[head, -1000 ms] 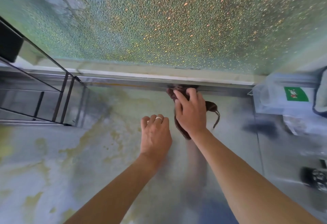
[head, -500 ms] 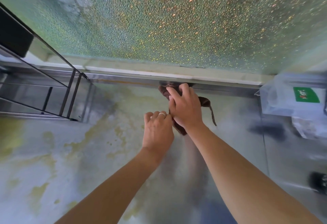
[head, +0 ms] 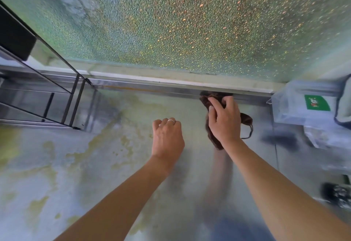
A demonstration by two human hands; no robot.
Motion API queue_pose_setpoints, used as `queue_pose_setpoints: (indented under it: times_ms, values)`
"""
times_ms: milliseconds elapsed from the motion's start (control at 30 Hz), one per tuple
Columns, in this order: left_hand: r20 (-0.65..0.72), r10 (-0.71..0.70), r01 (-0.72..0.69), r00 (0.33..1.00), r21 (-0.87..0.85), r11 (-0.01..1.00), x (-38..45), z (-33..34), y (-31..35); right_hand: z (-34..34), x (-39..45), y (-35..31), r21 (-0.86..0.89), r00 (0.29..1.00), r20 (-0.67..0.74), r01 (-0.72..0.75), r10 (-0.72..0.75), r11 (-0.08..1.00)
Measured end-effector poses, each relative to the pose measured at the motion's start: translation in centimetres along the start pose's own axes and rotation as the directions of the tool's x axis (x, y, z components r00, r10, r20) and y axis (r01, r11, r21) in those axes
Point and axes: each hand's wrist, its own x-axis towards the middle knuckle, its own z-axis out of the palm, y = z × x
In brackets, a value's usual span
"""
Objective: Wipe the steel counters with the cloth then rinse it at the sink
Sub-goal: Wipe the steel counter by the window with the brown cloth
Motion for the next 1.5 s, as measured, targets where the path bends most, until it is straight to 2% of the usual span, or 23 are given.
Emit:
queue_pose_setpoints:
  times_ms: [100,333,433,567,1000,1100,1300,1500]
  values:
    - [0.020,0.002,-0.001,1.000,-0.026,1.000,0.2,0.0,-0.4,0.6,0.5,-1.9,0.011,0.996,0.043,0.076,-0.076,0.997]
    - [0.139,0.023,-0.013,0.990,-0.073,0.997,1.0,-1.6,-2.1,3.5,1.4,-10.0,0.071,0.989,0.117,0.081,-0.089,0.994]
    - [0.093,-0.027,0.029,0.995,-0.020,0.999,0.7,-1.9,-3.9,4.3,1.5,-12.1,0.084,0.988,0.121,0.087,-0.097,0.993]
    - [0.006,-0.013,0.013,1.000,0.003,1.000,0.4,-1.6,-5.5,5.1,1.7,-13.6,0.083,0.985,0.120,0.110,-0.120,0.990]
    - [-0.031,-0.131,0.133,0.991,0.052,0.990,-0.4,-2.8,-11.3,7.8,2.2,-21.0,0.110,0.975,0.141,0.159,-0.174,0.981]
    - [-0.076,-0.168,0.171,0.983,0.030,0.985,-0.6,-2.8,-12.7,8.3,2.3,-22.5,0.109,0.972,0.144,0.170,-0.185,0.979]
    - [-0.167,-0.212,0.215,0.963,-0.002,0.977,-0.9,-2.8,-14.1,9.3,3.0,-24.5,0.151,0.950,0.154,0.248,-0.271,0.957]
    - [-0.149,-0.226,0.229,0.963,0.004,0.973,-1.2,-3.6,-14.0,9.2,3.2,-24.4,0.122,0.933,0.168,0.302,-0.319,0.946]
